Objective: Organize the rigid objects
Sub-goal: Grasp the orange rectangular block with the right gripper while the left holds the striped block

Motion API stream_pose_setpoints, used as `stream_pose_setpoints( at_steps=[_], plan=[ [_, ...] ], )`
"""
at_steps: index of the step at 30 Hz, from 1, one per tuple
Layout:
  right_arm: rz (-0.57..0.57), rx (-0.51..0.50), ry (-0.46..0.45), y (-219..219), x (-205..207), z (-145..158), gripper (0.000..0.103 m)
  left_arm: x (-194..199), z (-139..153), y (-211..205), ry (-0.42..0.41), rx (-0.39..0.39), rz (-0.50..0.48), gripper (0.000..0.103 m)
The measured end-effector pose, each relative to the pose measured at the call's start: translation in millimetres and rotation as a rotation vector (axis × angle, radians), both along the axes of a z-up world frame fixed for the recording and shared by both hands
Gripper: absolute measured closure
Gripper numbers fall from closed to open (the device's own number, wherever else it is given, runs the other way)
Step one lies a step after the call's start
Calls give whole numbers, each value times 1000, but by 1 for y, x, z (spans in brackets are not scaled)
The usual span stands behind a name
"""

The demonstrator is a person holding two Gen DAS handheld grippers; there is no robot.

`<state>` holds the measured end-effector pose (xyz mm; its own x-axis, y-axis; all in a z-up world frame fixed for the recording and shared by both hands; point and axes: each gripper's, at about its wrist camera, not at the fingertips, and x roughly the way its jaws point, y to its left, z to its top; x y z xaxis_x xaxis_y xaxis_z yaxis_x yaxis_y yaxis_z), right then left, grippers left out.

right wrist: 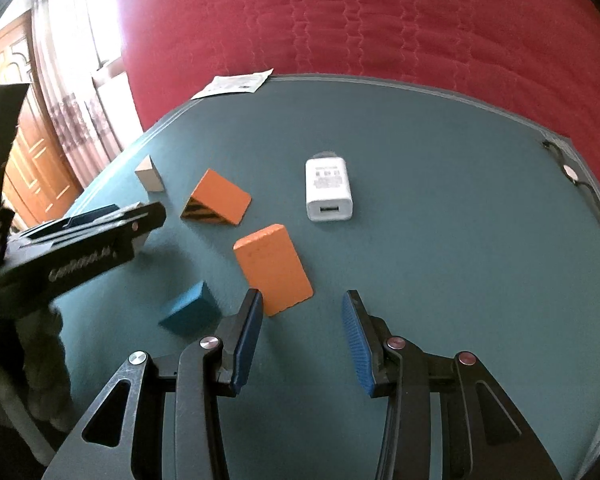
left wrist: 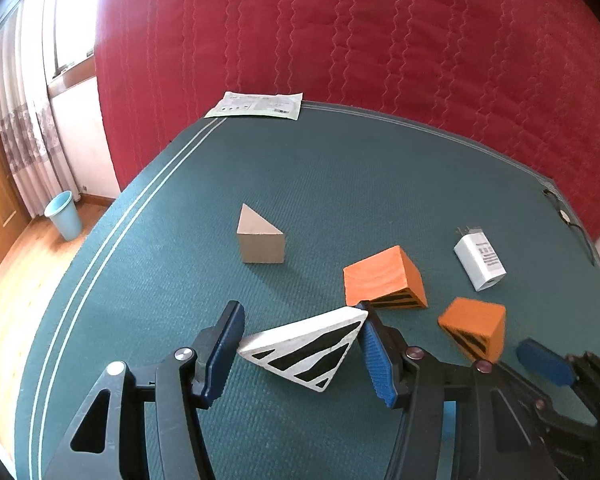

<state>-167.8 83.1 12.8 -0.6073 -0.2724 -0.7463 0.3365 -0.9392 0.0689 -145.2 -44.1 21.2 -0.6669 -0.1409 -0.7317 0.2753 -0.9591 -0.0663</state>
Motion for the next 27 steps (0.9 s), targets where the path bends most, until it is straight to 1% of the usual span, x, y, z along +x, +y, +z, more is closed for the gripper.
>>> stream_pose_setpoints(
  at_steps=[5,7,9,27],
  plan=[
    [8,14,13,-5,-4,-1,60,1,-1,-1,0,4,0,43],
    [8,20,17,-7,-6,-1,51,1,-1,-2,1,5,1,43],
    [9,22,20,-6,-7,-2,49,2,-1,-2,1,4,1,43],
    [29,12,40,-13,-18,2,49,2,-1,-3,1,5,-2,43]
  ],
)
